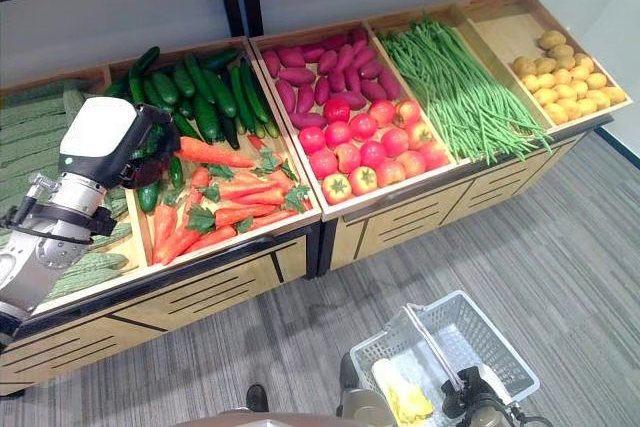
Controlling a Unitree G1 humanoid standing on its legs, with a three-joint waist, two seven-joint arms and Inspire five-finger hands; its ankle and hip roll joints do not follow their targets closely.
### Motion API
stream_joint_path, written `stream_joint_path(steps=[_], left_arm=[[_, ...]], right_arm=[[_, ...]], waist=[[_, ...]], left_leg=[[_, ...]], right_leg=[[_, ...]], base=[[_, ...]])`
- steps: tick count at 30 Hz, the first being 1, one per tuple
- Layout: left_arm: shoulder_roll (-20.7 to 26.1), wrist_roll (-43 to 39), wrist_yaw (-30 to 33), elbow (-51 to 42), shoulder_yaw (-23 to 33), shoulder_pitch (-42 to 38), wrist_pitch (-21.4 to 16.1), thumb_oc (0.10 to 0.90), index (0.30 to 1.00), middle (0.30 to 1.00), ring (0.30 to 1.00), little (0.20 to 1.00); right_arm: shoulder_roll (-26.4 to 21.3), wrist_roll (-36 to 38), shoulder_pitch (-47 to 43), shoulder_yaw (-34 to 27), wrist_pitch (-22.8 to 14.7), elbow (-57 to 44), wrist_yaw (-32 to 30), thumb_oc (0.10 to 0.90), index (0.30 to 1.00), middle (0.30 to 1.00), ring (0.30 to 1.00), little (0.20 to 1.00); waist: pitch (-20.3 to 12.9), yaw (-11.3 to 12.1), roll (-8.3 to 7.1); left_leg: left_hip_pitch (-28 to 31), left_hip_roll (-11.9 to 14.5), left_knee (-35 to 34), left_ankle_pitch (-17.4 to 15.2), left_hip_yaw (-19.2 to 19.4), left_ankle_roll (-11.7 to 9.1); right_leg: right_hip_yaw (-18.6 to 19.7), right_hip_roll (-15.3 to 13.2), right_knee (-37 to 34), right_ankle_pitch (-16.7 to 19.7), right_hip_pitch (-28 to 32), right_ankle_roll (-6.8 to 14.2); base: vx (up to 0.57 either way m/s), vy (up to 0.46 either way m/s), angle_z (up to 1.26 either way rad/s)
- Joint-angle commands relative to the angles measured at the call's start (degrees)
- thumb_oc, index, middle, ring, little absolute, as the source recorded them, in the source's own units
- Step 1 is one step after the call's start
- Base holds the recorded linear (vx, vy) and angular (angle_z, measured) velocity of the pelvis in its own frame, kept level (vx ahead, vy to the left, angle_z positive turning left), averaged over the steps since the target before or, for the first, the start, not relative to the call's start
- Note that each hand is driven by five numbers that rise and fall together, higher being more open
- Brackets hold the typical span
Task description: Get the vegetables into the basket
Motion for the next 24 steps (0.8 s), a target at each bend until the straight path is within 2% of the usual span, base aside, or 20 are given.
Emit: stream_joint_path(steps=[1,4,5,6,8,9,11,12,17,21,24], left_arm=[[3.7,-3.4,1.3,-8.1,4.6,-5.3,-3.7,0.400,0.300,0.300,0.300,0.300],[4.1,-3.5,1.4,-9.1,4.5,-5.6,-4.2,0.400,0.300,0.300,0.300,0.300],[4.9,-3.2,1.1,-10.6,4.1,-5.7,-4.0,0.400,0.300,0.300,0.300,0.300],[4.9,-3.2,1.1,-10.6,4.1,-5.8,-4.0,0.400,0.300,0.300,0.300,0.300],[5.3,-3.3,0.5,-11.3,4.7,-5.7,-3.9,0.400,0.300,0.300,0.300,0.300],[5.5,-3.3,0.2,-11.6,4.9,-5.5,-3.9,0.400,0.300,0.300,0.300,0.300],[5.7,-3.5,-0.4,-12.0,5.2,-5.0,-4.1,0.400,0.300,0.300,0.300,0.300],[5.9,-3.8,-1.1,-12.2,5.3,-4.5,-4.3,0.400,0.300,0.300,0.300,0.300],[4.8,-4.7,-2.0,-12.5,6.6,-2.3,-4.7,0.400,0.300,0.300,0.300,0.300],[1.8,-6.8,-2.5,-12.8,4.6,-2.9,-5.0,0.400,0.300,0.300,0.300,0.300],[0.9,-7.8,-2.6,-13.0,3.7,-3.8,-5.2,0.400,0.300,0.300,0.300,0.300]], right_arm=[[-2.9,-1.2,0.1,-0.6,-0.1,-0.8,-2.3,0.400,0.300,0.300,0.300,0.300],[-3.0,-1.0,-0.7,-0.6,-0.1,-1.0,-2.7,0.400,0.300,0.300,0.300,0.300],[-3.0,-0.9,-1.2,-0.4,-0.2,-1.3,-3.1,0.400,0.300,0.300,0.300,0.300],[-3.0,-0.9,-1.2,-0.4,-0.2,-1.4,-3.1,0.400,0.300,0.300,0.300,0.300],[-3.7,-0.8,-1.3,-0.8,-0.2,-1.0,-3.2,0.400,0.300,0.300,0.300,0.300],[-3.7,-1.0,-1.3,-0.7,-0.1,-1.0,-3.2,0.400,0.300,0.300,0.300,0.300],[-4.1,-1.4,-1.1,-0.6,-0.1,-0.7,-3.2,0.400,0.300,0.300,0.300,0.300],[-4.4,-1.4,-1.0,-0.9,0.2,0.0,-3.2,0.400,0.300,0.300,0.300,0.300],[-4.2,-2.2,0.1,-1.1,0.9,0.3,-3.4,0.400,0.300,0.300,0.300,0.300],[-4.8,-1.8,0.6,-1.8,1.3,0.7,-3.7,0.400,0.300,0.300,0.300,0.300],[-5.6,-1.6,0.3,-2.0,1.5,1.2,-4.0,0.400,0.300,0.300,0.300,0.300]], waist=[[-3.2,-1.8,-4.59],[-2.6,-1.5,-4.49],[-1.8,-0.1,-3.69],[-1.9,-0.1,-3.77],[-1.4,1.2,-2.73],[-1.4,1.3,-2.55],[-1.3,1.5,-2.49],[-1.9,1.7,-2.63],[-2.5,0.9,-2.34],[-2.4,-1.1,-1.21],[-2.4,-1.6,-0.29]], left_leg=[[-1.5,-2.6,2.4,-4.9,-0.9,1.7],[-2.7,-2.4,2.6,-4.6,1.0,1.9],[-3.8,-1.2,3.4,-4.6,3.7,2.5],[-4.0,-1.2,3.5,-4.4,3.7,2.5],[-4.9,-0.3,4.4,-4.1,6.0,2.6],[-5.1,-0.2,4.5,-4.0,6.6,2.7],[-5.0,0.0,4.7,-3.9,7.7,2.8],[-4.1,-0.1,4.0,-4.9,7.9,2.1],[-2.8,0.2,3.5,-4.7,9.4,1.4],[-2.2,1.6,2.4,-3.0,10.8,-0.2],[-2.1,2.5,2.0,-2.0,10.9,-1.0]], right_leg=[[5.8,-10.6,1.0,7.0,-2.9,10.8],[6.8,-10.5,1.0,8.9,-5.3,10.8],[0.9,-10.9,5.9,4.1,-5.4,9.7],[0.9,-10.9,6.1,4.2,-5.7,9.6],[-6.6,-11.6,11.6,0.1,-4.7,8.3],[-7.6,-11.6,13.3,-1.0,-4.4,7.9],[-8.6,-11.3,15.9,-2.5,-4.3,7.5],[-8.6,-9.9,13.9,-4.2,-3.0,8.1],[-9.5,-8.9,9.8,-3.9,-1.7,8.0],[-9.2,-6.8,6.1,-4.6,-0.8,7.3],[-8.7,-5.8,5.9,-5.1,-1.0,6.7]], base=[[-0.12,0.150,-0.36],[-0.18,0.070,-0.66],[-0.21,0.029,-0.92],[-0.21,0.067,-0.84],[-0.13,0.078,-0.73],[-0.09,0.043,-0.57],[-0.02,0.016,-0.54],[0.03,0.003,-0.46],[0.05,-0.094,-0.36],[0.03,-0.170,-0.37],[-0.01,-0.168,-0.22]])
